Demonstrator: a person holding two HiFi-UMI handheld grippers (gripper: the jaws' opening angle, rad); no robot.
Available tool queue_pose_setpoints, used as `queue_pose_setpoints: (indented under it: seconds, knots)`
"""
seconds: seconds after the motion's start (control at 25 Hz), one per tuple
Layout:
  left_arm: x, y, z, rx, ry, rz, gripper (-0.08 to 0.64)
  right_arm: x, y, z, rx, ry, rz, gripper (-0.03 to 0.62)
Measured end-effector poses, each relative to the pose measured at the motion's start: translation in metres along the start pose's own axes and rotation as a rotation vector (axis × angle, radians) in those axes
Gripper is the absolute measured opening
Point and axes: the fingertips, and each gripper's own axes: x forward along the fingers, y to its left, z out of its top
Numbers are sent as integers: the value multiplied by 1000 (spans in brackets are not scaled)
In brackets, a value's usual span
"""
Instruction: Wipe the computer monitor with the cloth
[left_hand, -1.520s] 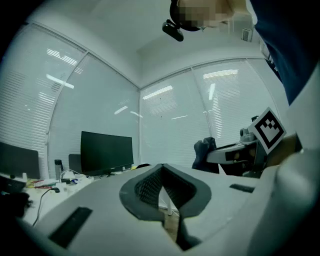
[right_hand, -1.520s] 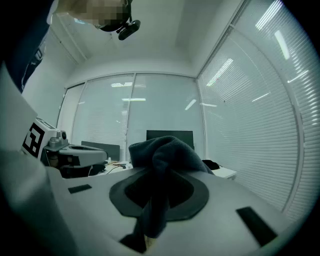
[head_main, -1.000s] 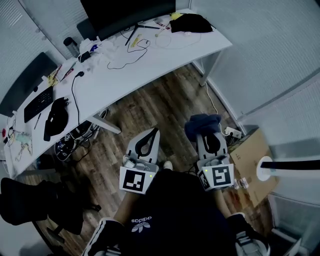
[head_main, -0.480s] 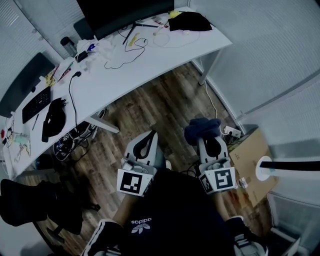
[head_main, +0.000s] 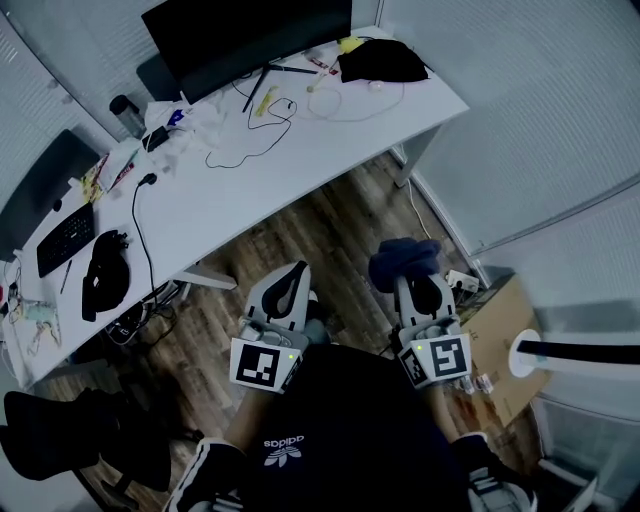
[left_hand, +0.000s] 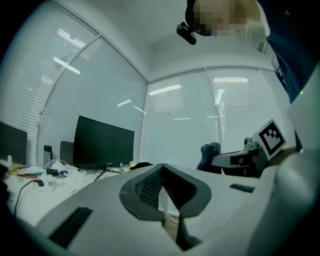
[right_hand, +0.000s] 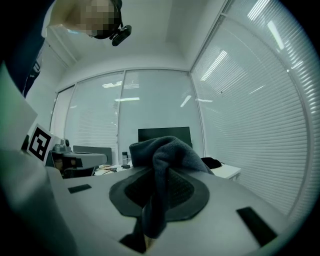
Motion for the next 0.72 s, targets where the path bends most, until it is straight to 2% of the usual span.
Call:
queue_pose_setpoints:
  seconds: [0.28,0.48,0.72]
  knots:
    - [45,72,31,29,-39,-19,5,79,-4,29,-40,-23,-23,49]
    - [60,112,26,16,-23,-6,5,114,-1,25,-32,-8,-32,49]
    - [65,139,12,-1,8,23,5,147,0,20,-37,16,-22,49]
